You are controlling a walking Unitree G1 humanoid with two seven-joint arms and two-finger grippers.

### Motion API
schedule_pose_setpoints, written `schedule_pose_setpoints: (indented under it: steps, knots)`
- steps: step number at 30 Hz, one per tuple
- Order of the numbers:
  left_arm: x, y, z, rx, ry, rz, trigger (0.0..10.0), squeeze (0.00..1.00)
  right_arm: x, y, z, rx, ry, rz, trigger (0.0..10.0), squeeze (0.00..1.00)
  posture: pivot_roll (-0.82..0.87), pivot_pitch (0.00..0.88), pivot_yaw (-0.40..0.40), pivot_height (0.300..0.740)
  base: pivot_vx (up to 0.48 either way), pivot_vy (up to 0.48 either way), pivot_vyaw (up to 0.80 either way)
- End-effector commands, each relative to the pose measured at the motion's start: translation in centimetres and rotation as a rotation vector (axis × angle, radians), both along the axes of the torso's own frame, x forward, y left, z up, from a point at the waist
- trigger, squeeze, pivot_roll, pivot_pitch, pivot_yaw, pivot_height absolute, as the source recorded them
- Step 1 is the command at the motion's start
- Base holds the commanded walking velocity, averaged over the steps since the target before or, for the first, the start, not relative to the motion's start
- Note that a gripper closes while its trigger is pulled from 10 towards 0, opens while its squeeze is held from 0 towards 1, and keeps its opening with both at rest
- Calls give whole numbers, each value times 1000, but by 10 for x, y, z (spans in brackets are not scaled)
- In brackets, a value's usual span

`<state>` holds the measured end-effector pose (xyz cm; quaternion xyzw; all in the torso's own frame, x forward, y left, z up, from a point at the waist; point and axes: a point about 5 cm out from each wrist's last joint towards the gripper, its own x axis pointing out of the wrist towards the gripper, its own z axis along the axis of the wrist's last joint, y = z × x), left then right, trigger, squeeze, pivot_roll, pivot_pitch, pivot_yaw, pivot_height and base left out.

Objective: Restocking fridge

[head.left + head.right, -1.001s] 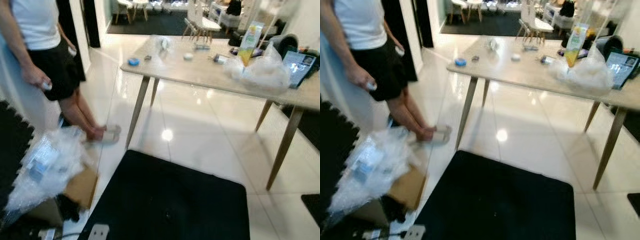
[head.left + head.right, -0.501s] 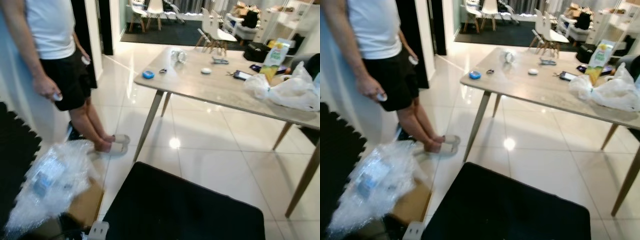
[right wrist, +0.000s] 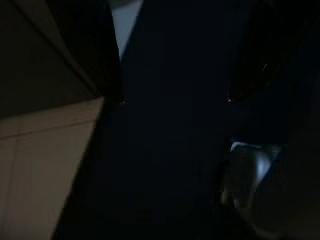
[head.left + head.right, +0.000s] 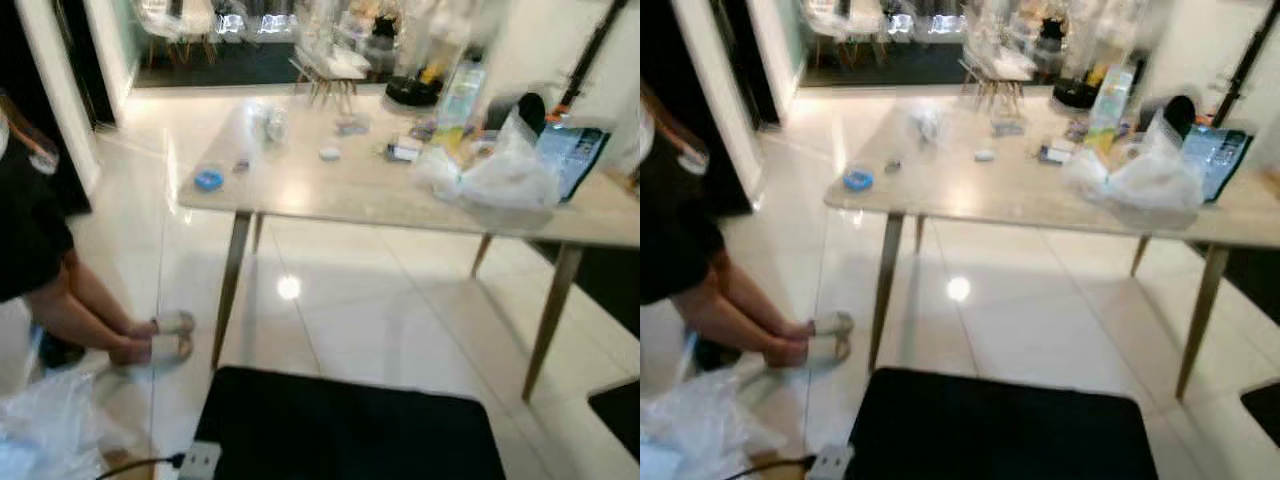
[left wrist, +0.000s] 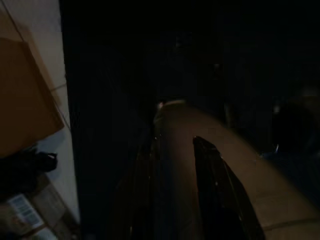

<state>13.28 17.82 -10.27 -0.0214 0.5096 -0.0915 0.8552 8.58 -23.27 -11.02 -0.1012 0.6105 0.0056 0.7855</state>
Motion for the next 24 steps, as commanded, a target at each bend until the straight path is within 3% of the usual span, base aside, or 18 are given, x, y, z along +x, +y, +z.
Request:
schedule_pose_setpoints:
  steps: [1, 24]
  knots:
    - [-6, -1, -3, -2, 30, -5, 10000, 0, 3, -8, 3, -20, -13, -8, 10000, 0, 49, 0, -23, 740, 356, 0, 0]
    - [-6, -3, -3, -2, 29, -9, 10000, 0, 5, -7, 3, -15, -18, -9, 10000, 0, 48, 0, -24, 740, 359, 0, 0]
